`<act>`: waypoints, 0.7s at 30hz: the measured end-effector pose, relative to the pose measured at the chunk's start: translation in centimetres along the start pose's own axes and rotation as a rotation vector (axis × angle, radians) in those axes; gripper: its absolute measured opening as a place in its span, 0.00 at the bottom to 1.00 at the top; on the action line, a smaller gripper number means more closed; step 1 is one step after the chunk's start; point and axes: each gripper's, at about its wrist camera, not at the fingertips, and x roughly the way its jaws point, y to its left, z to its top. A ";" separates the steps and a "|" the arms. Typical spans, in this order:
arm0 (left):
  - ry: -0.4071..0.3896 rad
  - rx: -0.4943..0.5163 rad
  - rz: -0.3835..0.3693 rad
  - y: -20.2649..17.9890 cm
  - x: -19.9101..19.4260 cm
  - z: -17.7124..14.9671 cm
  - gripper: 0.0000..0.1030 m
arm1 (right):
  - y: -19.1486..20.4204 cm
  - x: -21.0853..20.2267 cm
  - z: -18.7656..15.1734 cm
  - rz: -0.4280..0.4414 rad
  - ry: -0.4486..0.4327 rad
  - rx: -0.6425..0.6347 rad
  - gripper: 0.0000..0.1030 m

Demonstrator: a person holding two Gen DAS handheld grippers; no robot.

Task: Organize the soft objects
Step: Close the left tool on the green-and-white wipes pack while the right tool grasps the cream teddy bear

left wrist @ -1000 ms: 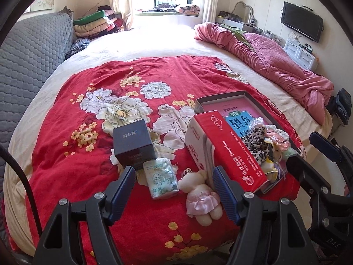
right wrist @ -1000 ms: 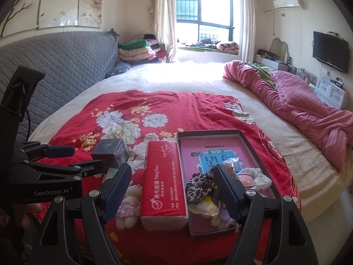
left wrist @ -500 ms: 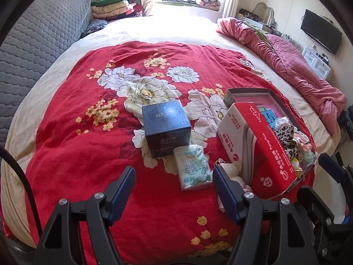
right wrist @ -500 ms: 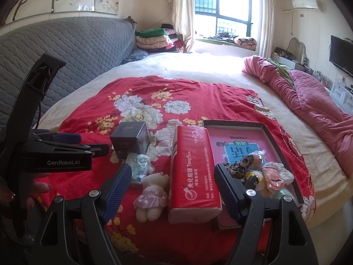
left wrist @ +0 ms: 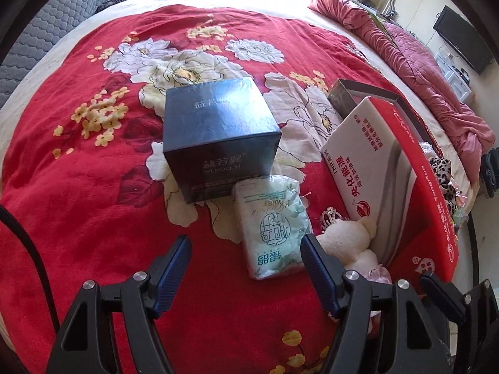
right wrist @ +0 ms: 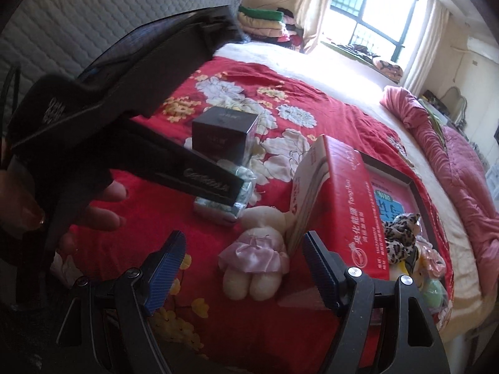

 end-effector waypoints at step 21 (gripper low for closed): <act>0.036 -0.013 -0.212 0.3 3.9 1.3 0.29 | 2.9 7.9 -2.1 -0.227 0.113 -0.340 0.44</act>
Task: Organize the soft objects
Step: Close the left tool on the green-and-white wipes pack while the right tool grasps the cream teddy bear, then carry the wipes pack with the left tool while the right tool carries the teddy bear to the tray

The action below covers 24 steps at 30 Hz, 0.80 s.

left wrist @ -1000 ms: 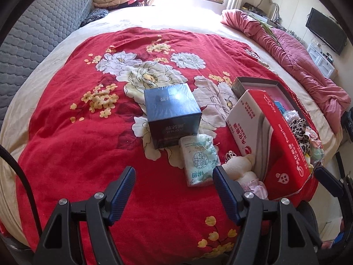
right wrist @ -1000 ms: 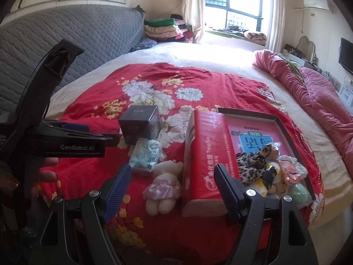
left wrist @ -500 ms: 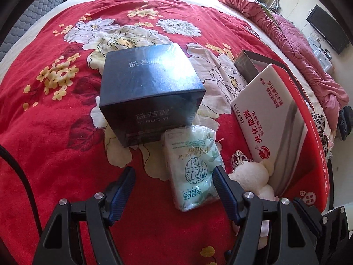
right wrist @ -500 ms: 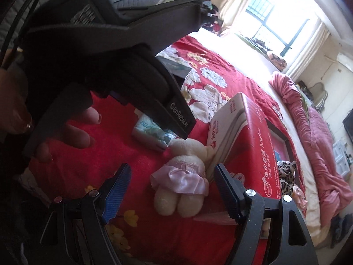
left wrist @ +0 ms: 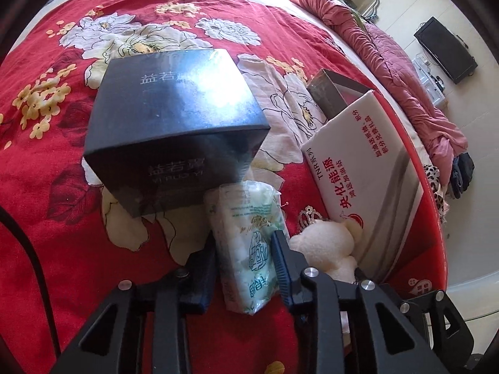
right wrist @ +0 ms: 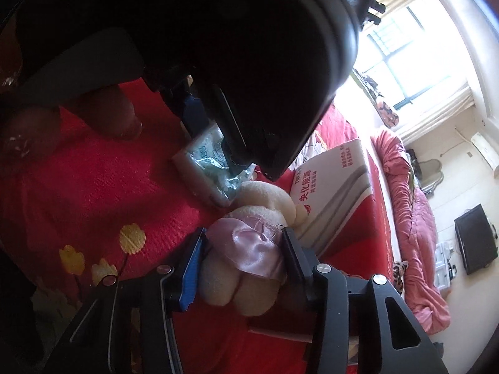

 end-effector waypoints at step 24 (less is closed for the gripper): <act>-0.265 0.227 -0.047 -13.3 -13.2 1.0 0.21 | -20.3 -9.8 -7.2 -0.029 -0.300 0.590 0.39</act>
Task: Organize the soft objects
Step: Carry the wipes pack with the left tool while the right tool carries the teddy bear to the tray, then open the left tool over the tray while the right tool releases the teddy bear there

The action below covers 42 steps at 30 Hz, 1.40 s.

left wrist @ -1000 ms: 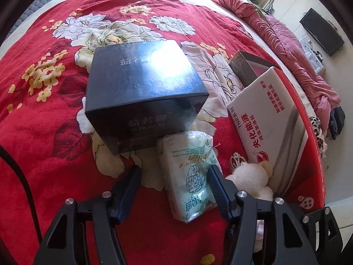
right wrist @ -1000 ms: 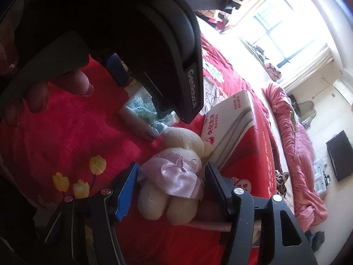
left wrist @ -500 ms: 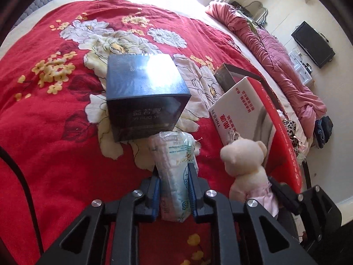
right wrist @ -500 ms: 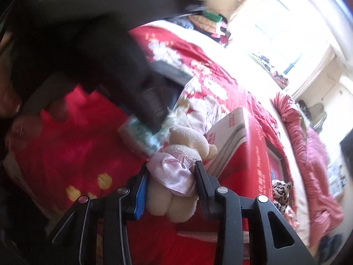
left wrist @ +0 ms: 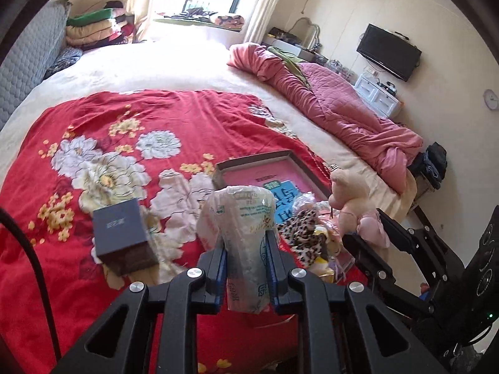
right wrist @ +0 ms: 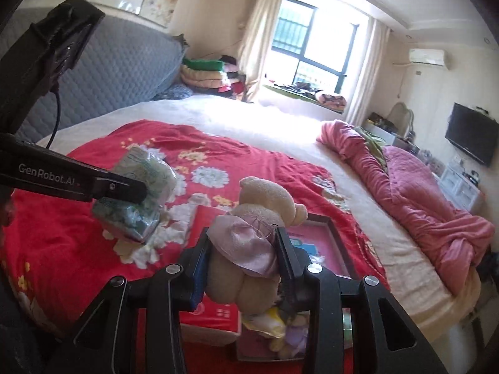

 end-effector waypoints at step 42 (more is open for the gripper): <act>0.234 0.169 0.008 -11.1 16.8 1.2 0.27 | -11.4 6.2 -6.1 0.054 0.190 0.333 0.51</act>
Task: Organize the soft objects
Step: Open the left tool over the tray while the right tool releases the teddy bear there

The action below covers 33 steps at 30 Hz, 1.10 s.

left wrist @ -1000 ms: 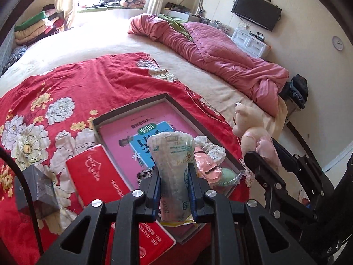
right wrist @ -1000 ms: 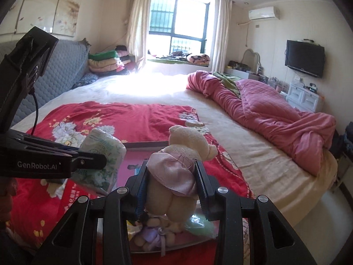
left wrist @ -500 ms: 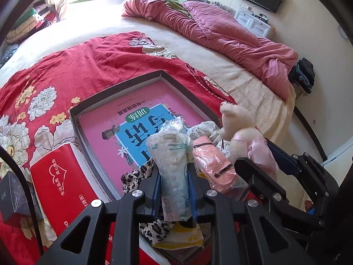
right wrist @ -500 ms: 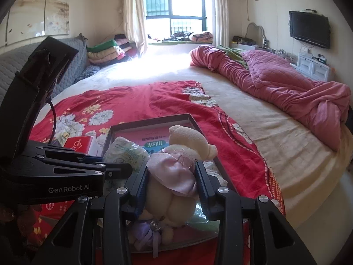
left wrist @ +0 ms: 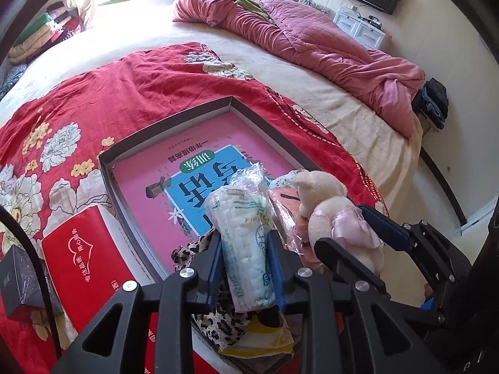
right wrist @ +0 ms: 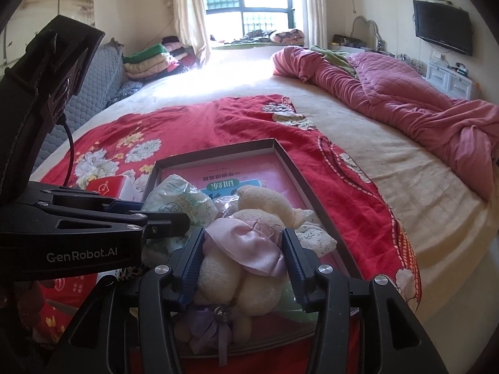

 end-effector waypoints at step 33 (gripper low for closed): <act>-0.132 0.003 0.099 1.1 -9.7 -5.2 0.77 | 1.9 -9.9 -0.4 -0.103 -0.089 0.181 0.73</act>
